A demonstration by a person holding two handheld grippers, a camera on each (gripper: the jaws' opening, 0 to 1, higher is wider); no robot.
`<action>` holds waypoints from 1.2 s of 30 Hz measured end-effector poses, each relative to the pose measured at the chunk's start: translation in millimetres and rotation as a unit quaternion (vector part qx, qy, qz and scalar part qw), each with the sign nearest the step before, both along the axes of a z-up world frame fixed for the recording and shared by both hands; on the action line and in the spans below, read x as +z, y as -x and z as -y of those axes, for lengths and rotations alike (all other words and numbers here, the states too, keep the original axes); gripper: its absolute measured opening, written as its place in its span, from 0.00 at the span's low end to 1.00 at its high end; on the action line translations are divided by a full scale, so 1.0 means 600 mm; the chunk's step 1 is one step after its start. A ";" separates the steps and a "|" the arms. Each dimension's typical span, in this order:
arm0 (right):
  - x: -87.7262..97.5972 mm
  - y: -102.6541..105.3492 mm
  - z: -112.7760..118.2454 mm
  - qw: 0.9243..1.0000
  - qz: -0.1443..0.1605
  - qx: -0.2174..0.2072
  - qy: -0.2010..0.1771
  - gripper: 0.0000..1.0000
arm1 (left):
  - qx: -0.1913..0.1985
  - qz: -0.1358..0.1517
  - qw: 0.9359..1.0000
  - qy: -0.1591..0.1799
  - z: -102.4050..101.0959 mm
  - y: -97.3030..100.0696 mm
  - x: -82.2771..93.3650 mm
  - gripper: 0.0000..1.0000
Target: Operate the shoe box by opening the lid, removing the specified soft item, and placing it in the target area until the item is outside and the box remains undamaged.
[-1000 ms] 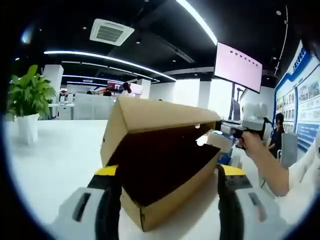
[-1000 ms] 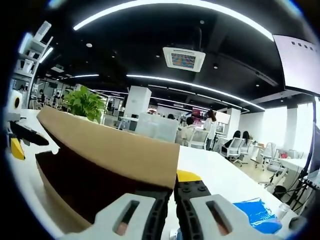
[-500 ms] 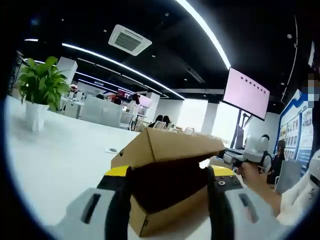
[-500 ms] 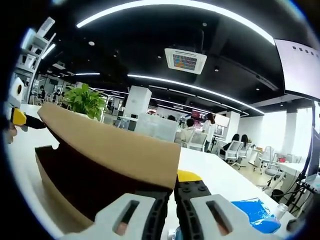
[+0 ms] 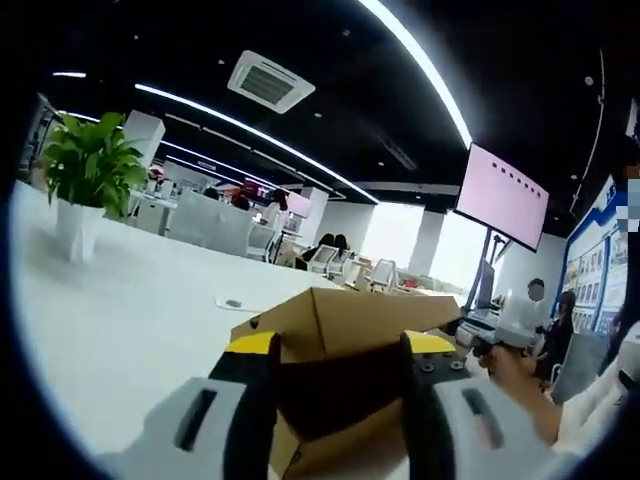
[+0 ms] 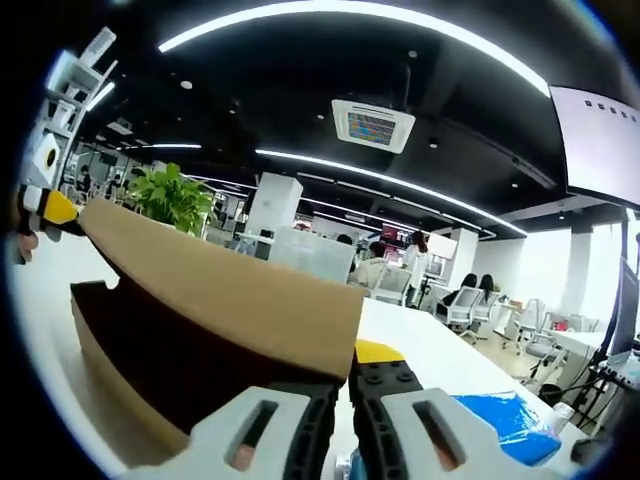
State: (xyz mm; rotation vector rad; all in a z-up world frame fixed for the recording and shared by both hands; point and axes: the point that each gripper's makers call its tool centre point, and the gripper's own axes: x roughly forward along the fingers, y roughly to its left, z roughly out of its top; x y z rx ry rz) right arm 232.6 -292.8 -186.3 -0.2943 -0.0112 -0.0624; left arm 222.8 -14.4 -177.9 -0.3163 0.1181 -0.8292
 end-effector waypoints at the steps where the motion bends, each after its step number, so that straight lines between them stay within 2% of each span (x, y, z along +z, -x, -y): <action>1: 0.000 0.000 0.000 1.000 0.000 0.000 0.000 0.01 | 0.005 -0.002 1.000 -0.007 0.001 -0.002 -0.003 0.47; 2: -0.001 0.001 -0.002 1.000 0.003 0.002 -0.005 0.01 | 0.016 0.004 0.999 -0.027 0.000 -0.006 -0.008 0.46; 3: -0.002 0.000 -0.001 1.000 0.002 0.001 -0.006 0.01 | 0.018 0.005 0.999 -0.029 0.003 -0.006 -0.008 0.46; 6: -0.004 0.001 -0.003 1.000 0.003 0.000 -0.001 0.01 | 0.024 0.006 0.999 -0.030 0.004 -0.009 -0.009 0.46; 9: -0.005 0.002 -0.003 1.000 0.002 0.002 0.002 0.01 | 0.027 -0.003 0.999 -0.023 -0.005 -0.015 -0.013 0.42; 16: -0.009 0.004 -0.008 1.000 0.001 0.015 0.006 0.02 | 0.033 -0.006 0.999 -0.026 -0.005 -0.017 -0.016 0.42; 22: -0.014 0.011 -0.016 0.999 -0.012 0.052 0.006 0.06 | 0.033 -0.009 0.999 -0.026 -0.007 -0.019 -0.016 0.42; 23: -0.015 0.012 -0.023 0.997 -0.020 0.073 0.005 0.08 | 0.033 -0.007 0.999 -0.026 -0.009 -0.022 -0.016 0.42; 24: -0.019 0.016 -0.030 0.995 -0.035 0.093 -0.010 0.10 | 0.032 -0.011 0.999 -0.026 -0.011 -0.026 -0.017 0.42; 25: -0.016 0.017 -0.035 0.992 -0.038 0.113 -0.029 0.12 | 0.030 -0.013 0.999 -0.027 -0.012 -0.028 -0.017 0.42; 28: -0.016 0.020 -0.042 0.988 -0.051 0.139 -0.038 0.20 | 0.028 -0.014 0.999 -0.028 -0.012 -0.028 -0.016 0.42; 29: -0.016 0.022 -0.048 0.986 -0.053 0.149 -0.044 0.26 | 0.028 -0.015 0.999 -0.027 -0.012 -0.029 -0.016 0.42; 32: -0.027 0.033 -0.084 0.973 -0.079 0.205 -0.072 0.50 | 0.028 -0.016 0.999 -0.040 -0.011 -0.028 -0.023 0.42; 34: -0.029 0.034 -0.080 0.975 -0.077 0.196 -0.068 0.52 | 0.029 -0.016 0.999 -0.042 -0.012 -0.029 -0.029 0.42; 35: -0.029 0.037 -0.083 0.971 -0.077 0.209 -0.086 0.52 | 0.030 -0.019 0.999 -0.038 -0.015 -0.031 -0.031 0.43; 36: -0.030 0.041 -0.090 0.967 -0.079 0.227 -0.088 0.53 | 0.032 -0.020 0.999 -0.033 -0.018 -0.032 -0.032 0.43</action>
